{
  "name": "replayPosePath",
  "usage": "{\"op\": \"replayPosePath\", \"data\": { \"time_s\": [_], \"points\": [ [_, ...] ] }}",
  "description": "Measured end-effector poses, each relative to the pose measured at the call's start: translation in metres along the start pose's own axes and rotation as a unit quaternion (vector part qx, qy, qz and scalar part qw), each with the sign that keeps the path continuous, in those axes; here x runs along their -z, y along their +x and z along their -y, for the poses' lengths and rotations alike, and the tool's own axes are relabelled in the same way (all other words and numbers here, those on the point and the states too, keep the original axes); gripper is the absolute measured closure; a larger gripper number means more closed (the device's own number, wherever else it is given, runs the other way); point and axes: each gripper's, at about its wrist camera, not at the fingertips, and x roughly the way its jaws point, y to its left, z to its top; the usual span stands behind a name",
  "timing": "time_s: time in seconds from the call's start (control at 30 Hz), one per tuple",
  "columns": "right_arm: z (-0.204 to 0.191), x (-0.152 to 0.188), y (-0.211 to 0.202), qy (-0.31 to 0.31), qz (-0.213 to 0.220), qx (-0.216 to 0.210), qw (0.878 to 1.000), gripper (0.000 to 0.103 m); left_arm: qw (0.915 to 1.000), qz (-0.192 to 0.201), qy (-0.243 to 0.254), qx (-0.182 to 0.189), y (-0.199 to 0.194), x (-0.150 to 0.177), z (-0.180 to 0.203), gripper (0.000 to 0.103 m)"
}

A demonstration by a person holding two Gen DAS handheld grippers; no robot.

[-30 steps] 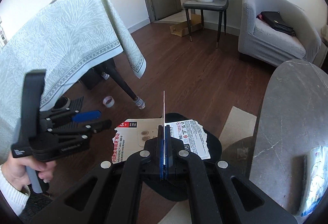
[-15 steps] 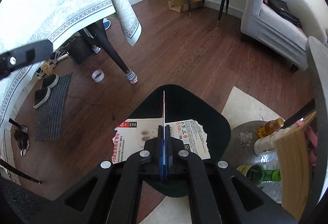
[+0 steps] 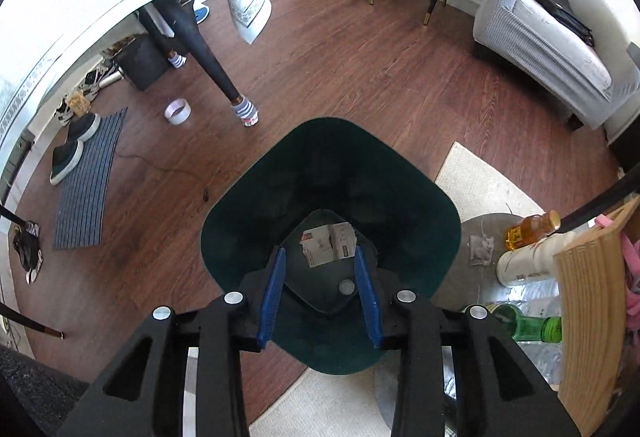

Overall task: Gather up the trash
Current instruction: 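Move both open tools back over the table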

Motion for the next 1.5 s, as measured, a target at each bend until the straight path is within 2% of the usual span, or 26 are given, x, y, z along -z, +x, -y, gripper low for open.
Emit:
{"op": "replayPosePath", "data": {
  "time_s": [0.23, 0.5, 0.6, 0.77, 0.87, 0.97, 1.17, 1.33, 1.5],
  "points": [
    [-0.006, -0.005, -0.021, -0.013, 0.027, -0.012, 0.999, 0.066, 0.9997, 0.025, 0.004, -0.001, -0.021, -0.005, 0.009, 0.080],
    [-0.004, -0.012, -0.080, -0.020, 0.094, -0.010, 0.995, 0.066, 0.9983, 0.058, -0.003, 0.003, -0.041, -0.013, 0.021, 0.081],
    [0.005, -0.012, -0.103, -0.018, 0.121, -0.003, 0.992, 0.066, 0.9971, 0.075, -0.008, 0.013, -0.051, -0.016, 0.031, 0.081],
    [0.022, -0.005, -0.143, -0.008, 0.164, 0.011, 0.986, 0.066, 0.9945, 0.105, 0.004, 0.007, -0.060, -0.020, 0.053, 0.081],
    [0.037, 0.003, -0.164, 0.000, 0.184, 0.025, 0.983, 0.064, 0.9948, 0.100, -0.005, 0.018, -0.055, -0.021, 0.062, 0.080],
    [0.053, 0.012, -0.180, 0.009, 0.195, 0.042, 0.980, 0.062, 0.9951, 0.097, -0.001, 0.015, -0.048, -0.021, 0.075, 0.079],
    [0.093, 0.035, -0.206, 0.036, 0.210, 0.064, 0.975, 0.057, 0.9957, 0.085, 0.004, 0.035, -0.029, -0.019, 0.108, 0.066],
    [0.122, 0.058, -0.226, 0.050, 0.222, 0.086, 0.970, 0.055, 0.9963, 0.070, 0.020, 0.046, -0.008, -0.012, 0.140, 0.062],
    [0.149, 0.082, -0.246, 0.065, 0.232, 0.113, 0.964, 0.051, 0.9968, 0.048, 0.028, 0.058, 0.015, -0.003, 0.170, 0.052]
  ]
}}
